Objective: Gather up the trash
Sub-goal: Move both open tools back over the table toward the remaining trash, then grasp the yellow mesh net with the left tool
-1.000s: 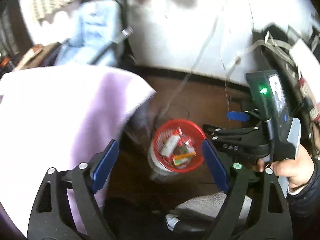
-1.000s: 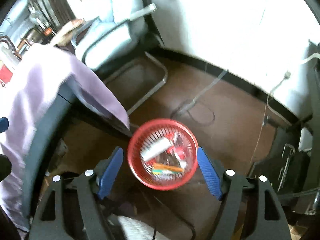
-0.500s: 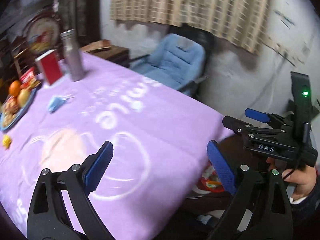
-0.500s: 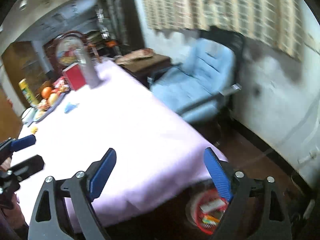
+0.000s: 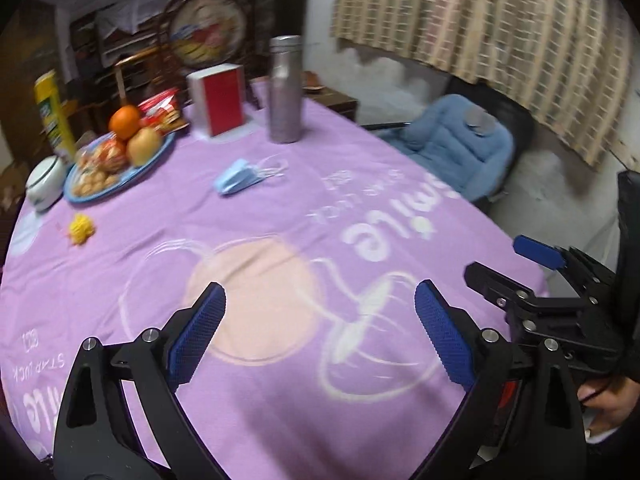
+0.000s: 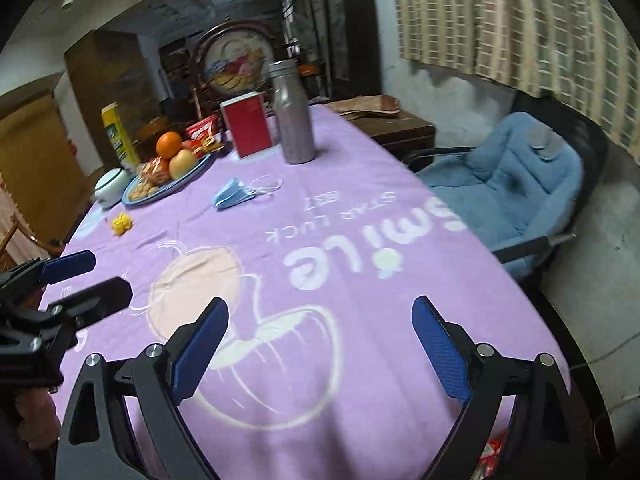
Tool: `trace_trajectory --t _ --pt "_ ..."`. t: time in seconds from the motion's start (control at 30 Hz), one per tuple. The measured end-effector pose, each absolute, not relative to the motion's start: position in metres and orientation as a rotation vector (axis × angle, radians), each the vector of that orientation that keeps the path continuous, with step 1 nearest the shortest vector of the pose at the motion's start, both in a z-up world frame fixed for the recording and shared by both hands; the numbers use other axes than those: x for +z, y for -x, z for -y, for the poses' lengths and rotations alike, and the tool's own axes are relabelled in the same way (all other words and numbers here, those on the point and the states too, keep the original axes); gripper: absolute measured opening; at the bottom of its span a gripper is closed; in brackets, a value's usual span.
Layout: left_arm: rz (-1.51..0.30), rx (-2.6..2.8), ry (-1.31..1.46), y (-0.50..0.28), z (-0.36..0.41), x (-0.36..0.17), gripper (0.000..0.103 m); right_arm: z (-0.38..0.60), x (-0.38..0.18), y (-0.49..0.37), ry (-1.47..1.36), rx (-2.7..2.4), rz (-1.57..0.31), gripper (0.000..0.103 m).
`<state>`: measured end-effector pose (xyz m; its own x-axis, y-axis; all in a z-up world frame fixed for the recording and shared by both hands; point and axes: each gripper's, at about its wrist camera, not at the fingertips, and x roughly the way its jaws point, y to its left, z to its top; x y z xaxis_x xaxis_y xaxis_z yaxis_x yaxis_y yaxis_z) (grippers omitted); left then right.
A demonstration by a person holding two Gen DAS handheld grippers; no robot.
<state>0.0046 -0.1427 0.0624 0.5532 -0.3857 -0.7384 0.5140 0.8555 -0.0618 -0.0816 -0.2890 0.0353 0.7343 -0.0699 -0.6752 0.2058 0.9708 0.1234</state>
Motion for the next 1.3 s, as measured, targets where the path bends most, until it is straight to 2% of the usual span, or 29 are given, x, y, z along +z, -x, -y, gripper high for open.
trace_trajectory --t 0.4,0.63,0.83,0.97,1.3 --pt "-0.91 -0.375 -0.14 -0.052 0.093 0.038 0.092 0.265 0.03 0.015 -0.186 -0.089 -0.776 0.092" --pt "-0.984 -0.269 -0.108 -0.096 0.05 0.049 0.092 0.253 0.034 -0.019 -0.164 -0.055 -0.79 0.092" --pt "-0.979 -0.129 -0.088 -0.148 0.008 0.058 0.092 0.245 0.028 -0.046 -0.185 -0.007 -0.799 0.092" --pt "-1.039 -0.04 -0.057 -0.2 -0.019 0.037 0.091 0.24 0.021 -0.06 -0.184 0.008 -0.823 0.092" --pt "-1.113 0.036 -0.157 -0.283 -0.058 -0.015 0.08 0.243 0.01 -0.082 -0.189 -0.017 -0.865 0.092"
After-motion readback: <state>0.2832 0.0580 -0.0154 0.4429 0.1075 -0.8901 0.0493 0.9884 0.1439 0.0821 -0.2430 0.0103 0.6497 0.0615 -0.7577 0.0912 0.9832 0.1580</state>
